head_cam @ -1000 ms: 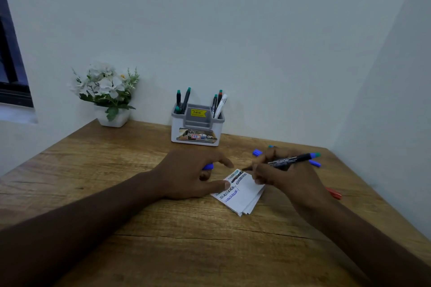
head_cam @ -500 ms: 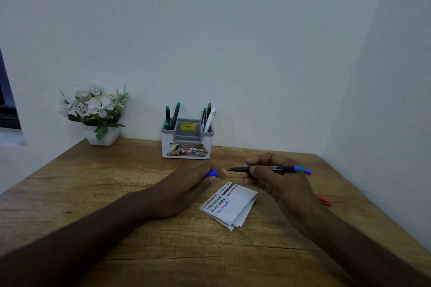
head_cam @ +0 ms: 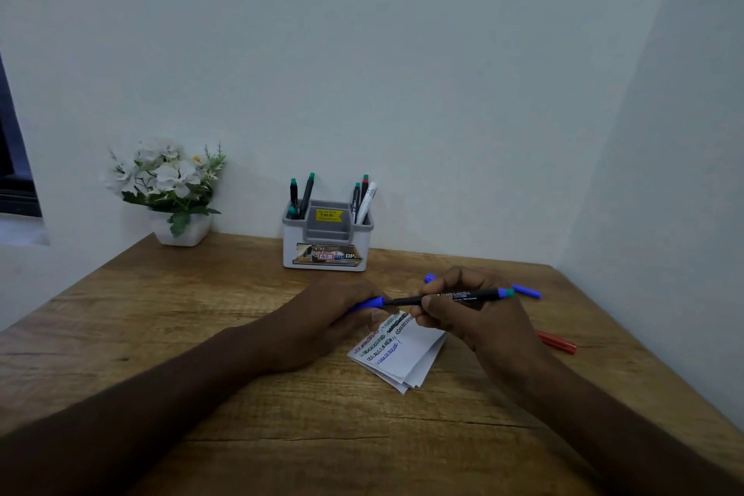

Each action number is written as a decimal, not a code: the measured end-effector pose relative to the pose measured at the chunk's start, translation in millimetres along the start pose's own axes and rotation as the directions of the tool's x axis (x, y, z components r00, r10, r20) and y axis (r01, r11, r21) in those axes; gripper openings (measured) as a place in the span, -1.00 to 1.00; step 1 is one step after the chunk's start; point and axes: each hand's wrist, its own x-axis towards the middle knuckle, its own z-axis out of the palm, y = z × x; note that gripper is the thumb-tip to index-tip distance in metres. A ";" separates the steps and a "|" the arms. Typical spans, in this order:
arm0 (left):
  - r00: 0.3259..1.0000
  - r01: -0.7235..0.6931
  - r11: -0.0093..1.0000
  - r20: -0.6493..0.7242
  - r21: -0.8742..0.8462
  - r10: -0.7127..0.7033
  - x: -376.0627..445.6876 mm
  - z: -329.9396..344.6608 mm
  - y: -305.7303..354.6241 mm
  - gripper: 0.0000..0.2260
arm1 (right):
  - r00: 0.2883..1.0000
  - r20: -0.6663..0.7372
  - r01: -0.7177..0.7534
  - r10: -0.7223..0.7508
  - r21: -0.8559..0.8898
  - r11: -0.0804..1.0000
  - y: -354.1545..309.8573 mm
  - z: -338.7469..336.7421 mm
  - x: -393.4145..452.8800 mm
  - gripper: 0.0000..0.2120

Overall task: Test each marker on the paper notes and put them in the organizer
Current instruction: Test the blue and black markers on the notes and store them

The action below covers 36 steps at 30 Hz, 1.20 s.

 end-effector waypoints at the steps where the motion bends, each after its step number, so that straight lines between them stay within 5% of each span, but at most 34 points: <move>1: 1.000 0.002 1.000 0.006 0.009 -0.002 0.1 -0.2 0.8 -0.83 | 1.000 -0.005 0.003 -0.003 -0.011 1.000 -0.6 0.4 -0.3 -0.84; 16: 0.999 0.014 1.000 0.052 -0.009 -0.013 -1.9 0.5 4.5 -0.88 | 0.999 0.045 0.012 -0.018 0.120 0.993 -10.6 4.4 -2.1 -0.77; 24: 0.982 0.056 0.996 0.177 0.074 -0.068 0.2 2.8 6.7 -0.82 | 0.980 0.036 0.200 -0.198 -0.243 0.949 -5.8 9.1 -4.1 -0.80; 36: 0.991 0.087 0.984 0.087 0.157 -0.102 9.9 7.3 20.3 -0.89 | 0.966 -0.043 0.235 -0.256 -0.268 0.934 -3.6 15.2 -2.6 -0.90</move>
